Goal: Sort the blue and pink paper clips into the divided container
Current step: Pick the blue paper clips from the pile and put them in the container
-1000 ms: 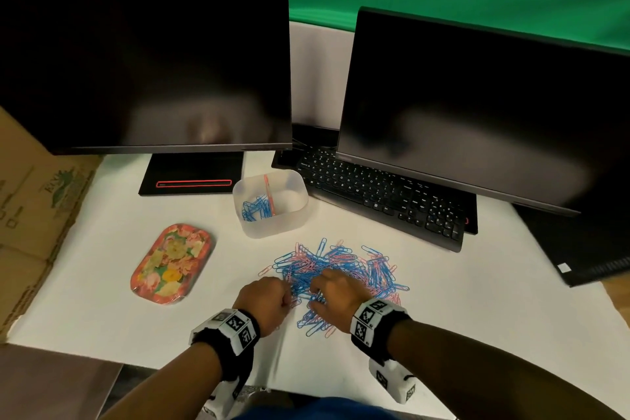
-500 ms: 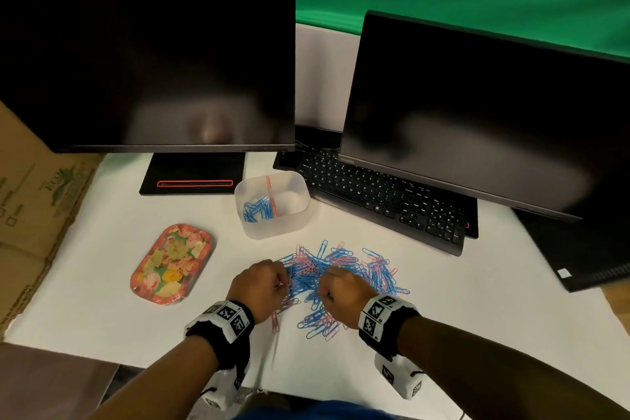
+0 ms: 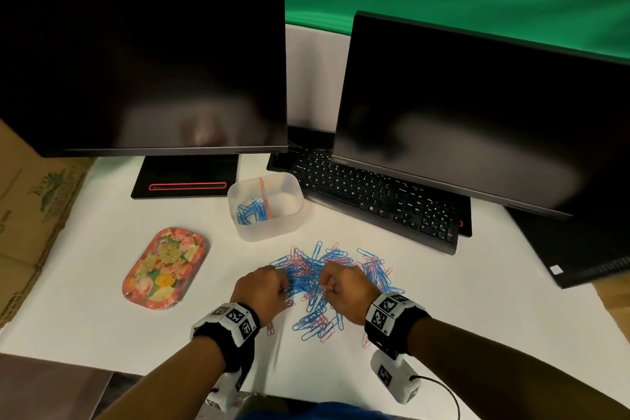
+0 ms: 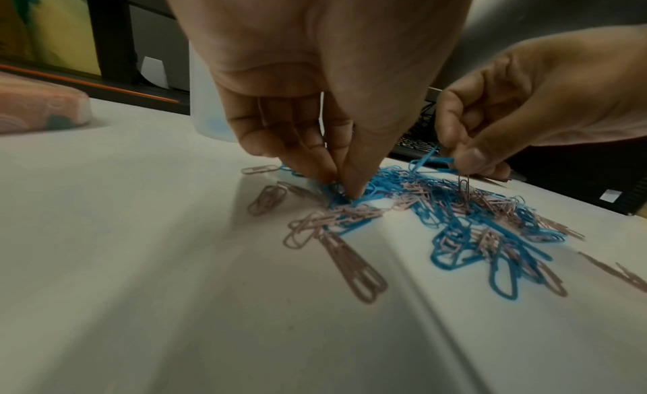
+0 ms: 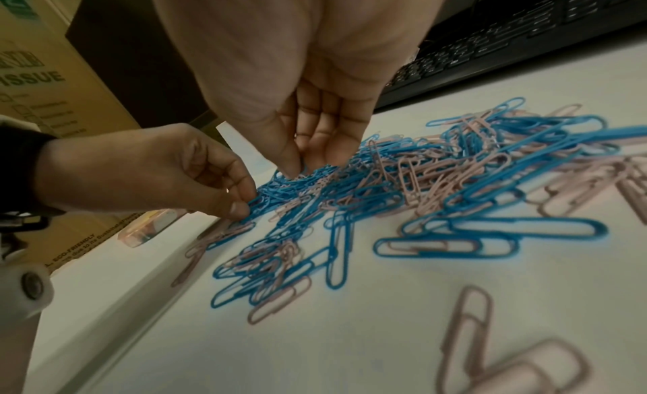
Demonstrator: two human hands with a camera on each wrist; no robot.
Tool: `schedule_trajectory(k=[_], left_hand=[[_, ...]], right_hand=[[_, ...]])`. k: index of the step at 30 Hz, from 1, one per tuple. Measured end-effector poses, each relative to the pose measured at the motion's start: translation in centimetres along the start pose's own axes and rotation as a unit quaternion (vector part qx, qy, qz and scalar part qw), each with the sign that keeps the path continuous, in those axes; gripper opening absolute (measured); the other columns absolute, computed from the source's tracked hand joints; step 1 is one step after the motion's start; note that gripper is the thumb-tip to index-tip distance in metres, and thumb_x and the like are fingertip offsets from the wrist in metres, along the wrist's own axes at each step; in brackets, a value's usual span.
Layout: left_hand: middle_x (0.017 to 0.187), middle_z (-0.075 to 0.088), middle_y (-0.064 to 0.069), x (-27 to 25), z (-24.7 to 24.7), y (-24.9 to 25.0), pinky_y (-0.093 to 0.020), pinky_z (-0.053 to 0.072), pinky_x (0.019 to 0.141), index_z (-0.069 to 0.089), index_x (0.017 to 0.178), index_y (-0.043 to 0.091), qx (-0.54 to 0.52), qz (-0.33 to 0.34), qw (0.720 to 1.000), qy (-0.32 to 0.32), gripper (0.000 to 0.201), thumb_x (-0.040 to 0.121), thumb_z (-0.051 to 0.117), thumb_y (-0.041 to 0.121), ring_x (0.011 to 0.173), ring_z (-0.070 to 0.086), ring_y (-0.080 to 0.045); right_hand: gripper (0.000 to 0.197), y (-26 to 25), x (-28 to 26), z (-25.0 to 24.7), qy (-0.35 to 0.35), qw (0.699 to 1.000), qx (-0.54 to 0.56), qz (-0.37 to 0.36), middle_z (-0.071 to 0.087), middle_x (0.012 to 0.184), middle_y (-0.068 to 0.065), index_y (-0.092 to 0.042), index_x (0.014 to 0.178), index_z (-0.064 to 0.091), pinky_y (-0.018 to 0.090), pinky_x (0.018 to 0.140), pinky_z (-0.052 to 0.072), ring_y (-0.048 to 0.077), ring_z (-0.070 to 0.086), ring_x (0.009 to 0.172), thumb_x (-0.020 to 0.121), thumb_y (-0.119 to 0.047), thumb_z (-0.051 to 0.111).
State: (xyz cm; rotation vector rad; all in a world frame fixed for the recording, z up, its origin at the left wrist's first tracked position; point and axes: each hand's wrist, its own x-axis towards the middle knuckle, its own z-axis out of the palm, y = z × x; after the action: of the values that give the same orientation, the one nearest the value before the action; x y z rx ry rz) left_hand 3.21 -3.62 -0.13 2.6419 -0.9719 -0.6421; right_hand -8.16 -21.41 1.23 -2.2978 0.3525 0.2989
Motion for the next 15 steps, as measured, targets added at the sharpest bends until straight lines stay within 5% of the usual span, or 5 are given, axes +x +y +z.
schedule_trajectory(k=[5,8,11,15], left_hand=[[0.096,0.065,0.008,-0.3,-0.5,-0.1,-0.027,0.048,0.073,0.067,0.088,0.026,-0.019,0.0,1.0,0.0,0.016,0.082,0.052,0.025,0.09,0.062,-0.018],[0.082,0.063,0.012,-0.5,-1.0,-0.3,-0.025,0.048,0.069,0.066,0.08,0.025,-0.062,0.004,0.998,-0.008,0.011,0.078,0.055,0.024,0.081,0.062,-0.014],[0.071,0.066,0.013,-0.5,-1.8,-0.5,-0.024,0.05,0.068,0.063,0.073,0.028,-0.121,0.003,0.993,-0.011,0.009,0.076,0.06,0.02,0.072,0.063,-0.008],[0.065,0.068,0.01,-0.6,-2.7,-0.7,-0.017,0.047,0.064,0.062,0.069,0.028,-0.204,0.022,0.979,0.012,0.02,0.077,0.068,0.011,0.064,0.062,-0.004]], right_hand=[[0.057,-0.2,-0.4,-0.1,-0.023,1.0,-0.002,0.013,0.064,0.075,-0.001,-0.022,0.142,0.04,0.03,0.078,0.055,0.016,0.062,0.072,0.087,-0.007,0.048],[0.042,-0.2,-0.4,-0.4,-0.02,0.999,-0.009,0.025,0.071,0.097,0.008,-0.01,0.129,0.056,0.031,0.087,0.054,0.02,0.066,0.089,0.088,-0.006,0.045],[0.029,-0.2,-0.4,-0.2,-0.011,0.999,-0.016,0.036,0.063,0.125,0.008,-0.002,0.109,0.066,0.022,0.098,0.044,0.022,0.058,0.116,0.09,-0.007,0.044],[0.032,0.0,-0.1,-0.1,0.021,0.998,0.005,0.059,0.063,0.117,0.009,-0.009,0.118,0.066,0.015,0.083,0.038,0.022,0.06,0.107,0.092,-0.008,0.046]])
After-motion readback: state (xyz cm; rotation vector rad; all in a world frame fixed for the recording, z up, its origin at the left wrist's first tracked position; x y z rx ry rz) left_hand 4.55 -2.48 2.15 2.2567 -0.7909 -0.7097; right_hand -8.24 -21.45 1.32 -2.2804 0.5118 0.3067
